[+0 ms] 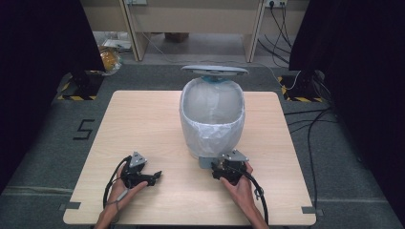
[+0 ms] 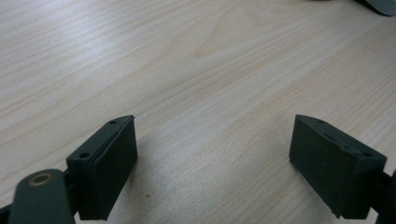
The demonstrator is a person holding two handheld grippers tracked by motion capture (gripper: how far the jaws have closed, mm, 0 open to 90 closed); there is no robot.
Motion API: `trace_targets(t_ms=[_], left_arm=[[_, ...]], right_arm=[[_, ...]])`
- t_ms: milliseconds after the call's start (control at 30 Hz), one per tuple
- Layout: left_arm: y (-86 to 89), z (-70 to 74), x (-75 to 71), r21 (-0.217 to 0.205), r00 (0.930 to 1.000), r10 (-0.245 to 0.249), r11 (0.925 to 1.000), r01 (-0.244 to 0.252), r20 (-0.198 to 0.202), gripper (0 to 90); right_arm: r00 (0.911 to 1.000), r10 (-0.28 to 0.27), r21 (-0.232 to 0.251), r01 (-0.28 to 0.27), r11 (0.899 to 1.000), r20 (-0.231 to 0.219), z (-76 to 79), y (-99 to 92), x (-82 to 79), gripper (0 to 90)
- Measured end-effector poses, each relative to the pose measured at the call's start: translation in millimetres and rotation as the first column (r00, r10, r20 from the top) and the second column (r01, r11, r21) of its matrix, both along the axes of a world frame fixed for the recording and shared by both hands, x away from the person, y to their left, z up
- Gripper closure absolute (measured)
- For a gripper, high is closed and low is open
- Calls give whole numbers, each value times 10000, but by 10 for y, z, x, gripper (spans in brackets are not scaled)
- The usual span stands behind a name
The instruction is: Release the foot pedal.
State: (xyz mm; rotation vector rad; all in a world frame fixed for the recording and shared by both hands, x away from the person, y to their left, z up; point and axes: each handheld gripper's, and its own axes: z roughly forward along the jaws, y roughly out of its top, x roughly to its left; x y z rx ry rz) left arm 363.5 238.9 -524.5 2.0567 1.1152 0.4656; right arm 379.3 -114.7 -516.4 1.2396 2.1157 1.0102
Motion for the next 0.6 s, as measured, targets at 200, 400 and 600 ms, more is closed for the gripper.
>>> trace_targets(t_ms=[200,400,600], left_arm=[[1,0,1,6,10000,1,10000,-1,0,144],[1,2,1,14,10000,-4,10000,4,-18,144],[0,1,0,1,10000,5,10000,-5,-2,145]], right_arm=[[9997,28,252,-22,9997,-241,-1,-23,23,181],[9996,-45,548,59,9985,-264,5,-43,17,180],[9999,-93,622,97,9980,-70,33,-46,0,171]])
